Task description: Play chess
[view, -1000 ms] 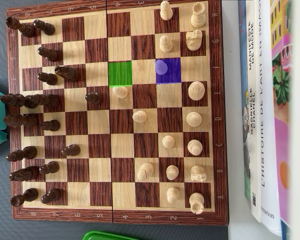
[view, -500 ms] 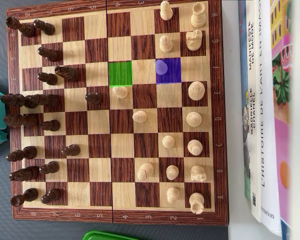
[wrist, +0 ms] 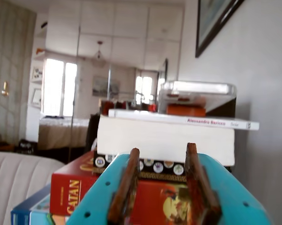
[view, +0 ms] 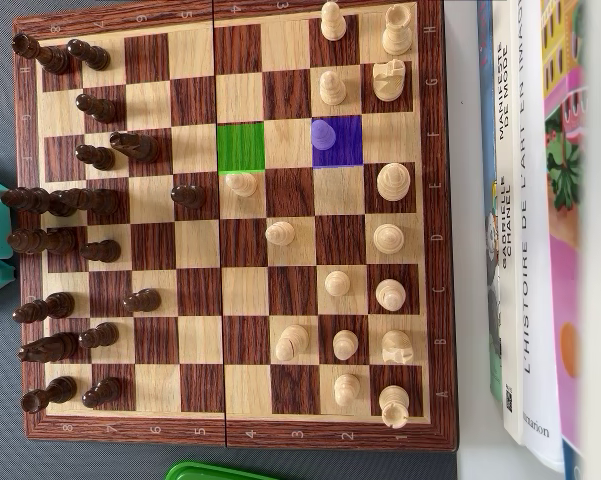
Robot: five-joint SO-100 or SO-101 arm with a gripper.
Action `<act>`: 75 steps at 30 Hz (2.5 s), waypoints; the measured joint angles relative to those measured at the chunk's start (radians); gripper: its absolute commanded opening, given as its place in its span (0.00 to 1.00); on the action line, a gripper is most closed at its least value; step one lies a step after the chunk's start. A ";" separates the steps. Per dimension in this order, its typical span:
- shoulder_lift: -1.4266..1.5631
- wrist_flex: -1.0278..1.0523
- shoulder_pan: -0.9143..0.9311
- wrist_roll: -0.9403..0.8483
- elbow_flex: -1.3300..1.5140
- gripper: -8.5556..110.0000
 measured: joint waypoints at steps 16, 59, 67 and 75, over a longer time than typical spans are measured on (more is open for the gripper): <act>-0.219 0.844 -0.017 0.002 -0.273 0.20; -1.302 1.631 -0.140 0.314 -1.163 0.20; -1.384 1.631 -0.161 0.360 -1.206 0.20; -1.493 1.631 -0.160 0.360 -1.295 0.20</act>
